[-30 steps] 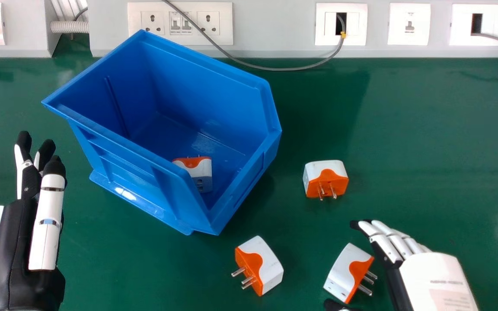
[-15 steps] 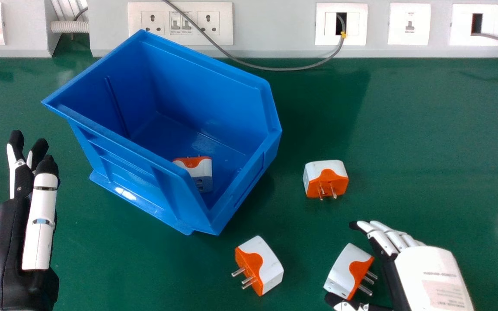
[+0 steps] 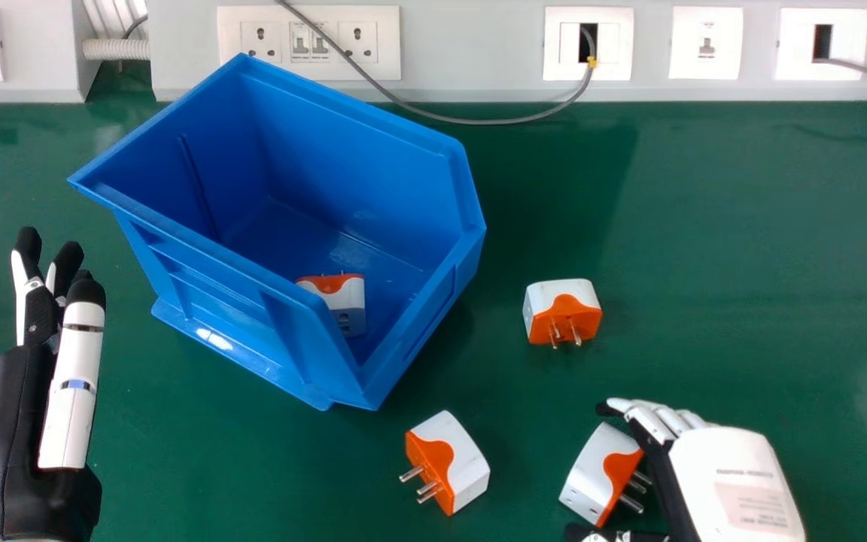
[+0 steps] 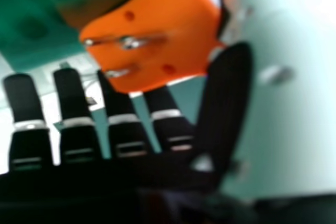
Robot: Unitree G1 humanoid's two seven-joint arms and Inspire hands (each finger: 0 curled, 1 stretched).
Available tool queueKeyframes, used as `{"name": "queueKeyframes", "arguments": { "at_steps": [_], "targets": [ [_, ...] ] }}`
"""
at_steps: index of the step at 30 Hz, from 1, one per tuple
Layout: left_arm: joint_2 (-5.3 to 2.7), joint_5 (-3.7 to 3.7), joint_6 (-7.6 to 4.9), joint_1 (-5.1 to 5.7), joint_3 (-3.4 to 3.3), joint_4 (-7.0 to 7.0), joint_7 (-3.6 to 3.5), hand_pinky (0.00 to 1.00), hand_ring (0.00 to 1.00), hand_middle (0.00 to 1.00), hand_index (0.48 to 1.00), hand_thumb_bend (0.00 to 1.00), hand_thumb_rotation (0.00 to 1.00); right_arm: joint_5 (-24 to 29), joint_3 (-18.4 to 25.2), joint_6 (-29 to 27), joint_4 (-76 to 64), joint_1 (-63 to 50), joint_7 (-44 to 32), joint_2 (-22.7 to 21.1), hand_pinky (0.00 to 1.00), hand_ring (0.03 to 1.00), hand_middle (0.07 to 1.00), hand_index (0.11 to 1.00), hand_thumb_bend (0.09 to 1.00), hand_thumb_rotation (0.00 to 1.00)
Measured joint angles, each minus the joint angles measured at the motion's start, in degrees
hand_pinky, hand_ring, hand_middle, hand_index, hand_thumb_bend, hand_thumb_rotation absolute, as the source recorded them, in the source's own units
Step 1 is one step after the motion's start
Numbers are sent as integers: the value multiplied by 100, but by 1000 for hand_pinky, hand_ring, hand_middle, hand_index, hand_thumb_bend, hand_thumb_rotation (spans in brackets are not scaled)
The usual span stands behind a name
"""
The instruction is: Pick all objects and put in blue box
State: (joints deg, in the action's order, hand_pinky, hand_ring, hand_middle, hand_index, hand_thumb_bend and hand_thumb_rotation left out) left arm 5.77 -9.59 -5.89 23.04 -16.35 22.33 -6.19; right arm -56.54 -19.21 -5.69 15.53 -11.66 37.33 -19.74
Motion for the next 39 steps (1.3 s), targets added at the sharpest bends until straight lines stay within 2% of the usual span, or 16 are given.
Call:
{"name": "queueKeyframes", "arguments": {
  "at_steps": [2,3,4,6,8,12,18,20,23,26,28,34,39],
  "targets": [
    [2,-2,25,0,-10,4,3,1000,1000,1000,1000,227,908,55,-61,0,119,93,15,5,524,622,674,677,580,170],
    [2,-4,33,-4,-12,9,3,1000,1000,1000,1000,223,906,121,-83,-1,197,162,15,11,463,543,602,586,541,153],
    [2,-5,42,-7,-12,19,3,1000,1000,1000,1000,221,905,203,-102,-3,261,225,14,23,431,503,565,540,521,144],
    [1,-5,74,-11,-14,65,11,1000,1000,1000,1000,224,903,309,-151,-55,346,354,16,64,371,420,473,525,518,47],
    [1,-3,111,-14,-15,107,15,1000,1000,1000,1000,228,901,474,-163,-122,480,509,25,112,290,321,414,514,514,12],
    [0,-2,130,-2,-26,117,18,1000,1000,1000,1000,230,901,718,-115,-106,642,703,-89,114,201,235,390,507,507,0],
    [0,36,138,11,-29,119,31,1000,1000,1000,1000,220,902,919,-103,33,395,729,-525,110,142,194,398,516,503,3],
    [0,38,159,7,-27,120,37,1000,1000,1000,1000,226,903,972,-96,39,315,719,-653,97,146,199,403,517,502,3],
    [0,37,163,0,-27,120,36,1000,1000,1000,1000,211,923,1020,-85,58,241,708,-750,91,188,259,435,518,506,3],
    [-4,25,160,-11,-27,120,14,1000,1000,1000,1000,201,908,1075,-72,113,178,705,-822,90,187,259,435,521,506,2],
    [-17,43,158,-12,-21,120,18,1000,1000,1000,1000,202,902,1114,-50,221,78,688,-910,90,200,273,439,519,507,1],
    [-19,65,160,-1,9,160,44,1000,1000,1000,1000,211,924,1113,96,602,-551,384,-1190,82,124,172,409,511,504,1],
    [-24,61,163,-2,19,179,61,1000,1000,1000,1000,197,931,1110,248,685,-1540,-304,-1414,-76,92,128,420,498,509,0]
  ]
}}
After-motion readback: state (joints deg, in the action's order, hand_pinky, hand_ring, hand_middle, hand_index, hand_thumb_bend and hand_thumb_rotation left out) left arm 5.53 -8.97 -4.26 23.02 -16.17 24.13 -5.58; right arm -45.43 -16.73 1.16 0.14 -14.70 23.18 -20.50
